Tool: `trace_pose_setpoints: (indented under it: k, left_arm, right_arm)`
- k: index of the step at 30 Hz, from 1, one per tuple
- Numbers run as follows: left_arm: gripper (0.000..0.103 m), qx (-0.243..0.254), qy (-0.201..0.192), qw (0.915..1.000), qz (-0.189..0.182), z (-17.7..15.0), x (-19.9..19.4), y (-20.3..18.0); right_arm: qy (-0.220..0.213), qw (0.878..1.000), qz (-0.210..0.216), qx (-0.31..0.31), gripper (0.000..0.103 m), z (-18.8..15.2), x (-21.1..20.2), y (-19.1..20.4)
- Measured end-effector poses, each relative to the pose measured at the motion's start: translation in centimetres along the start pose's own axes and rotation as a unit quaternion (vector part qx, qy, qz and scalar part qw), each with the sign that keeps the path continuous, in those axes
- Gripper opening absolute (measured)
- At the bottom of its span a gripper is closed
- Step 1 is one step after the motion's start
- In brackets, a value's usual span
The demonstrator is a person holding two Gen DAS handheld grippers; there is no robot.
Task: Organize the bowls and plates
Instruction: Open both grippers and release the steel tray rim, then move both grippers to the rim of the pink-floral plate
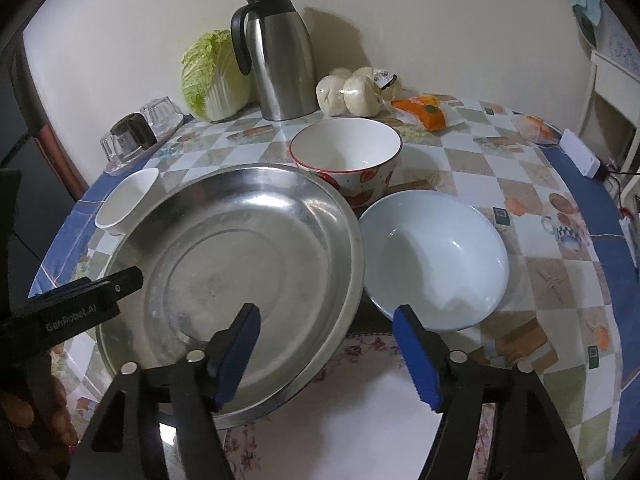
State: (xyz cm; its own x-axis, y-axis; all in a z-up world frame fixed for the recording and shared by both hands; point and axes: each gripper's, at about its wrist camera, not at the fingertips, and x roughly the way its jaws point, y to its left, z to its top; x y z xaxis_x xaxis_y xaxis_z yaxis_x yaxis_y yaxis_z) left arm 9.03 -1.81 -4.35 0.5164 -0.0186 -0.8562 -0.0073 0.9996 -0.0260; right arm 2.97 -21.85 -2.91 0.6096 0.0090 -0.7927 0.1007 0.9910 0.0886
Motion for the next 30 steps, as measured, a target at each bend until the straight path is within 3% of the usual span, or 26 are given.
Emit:
trace_pose_setpoints:
  k: [14,30]
  left_arm:
    - [0.096,0.014,-0.003,0.9999,0.003,-0.4,-1.2,-0.6]
    - [0.096,0.017,-0.043,0.9982,-0.038,-1.4,-4.6,-1.5]
  right_arm:
    - [-0.010,1.000,-0.017,0.005,0.100,-0.1,-1.0,-0.3]
    - [-0.008,0.999,-0.034,0.023,0.101,-1.1,-3.1,-1.7]
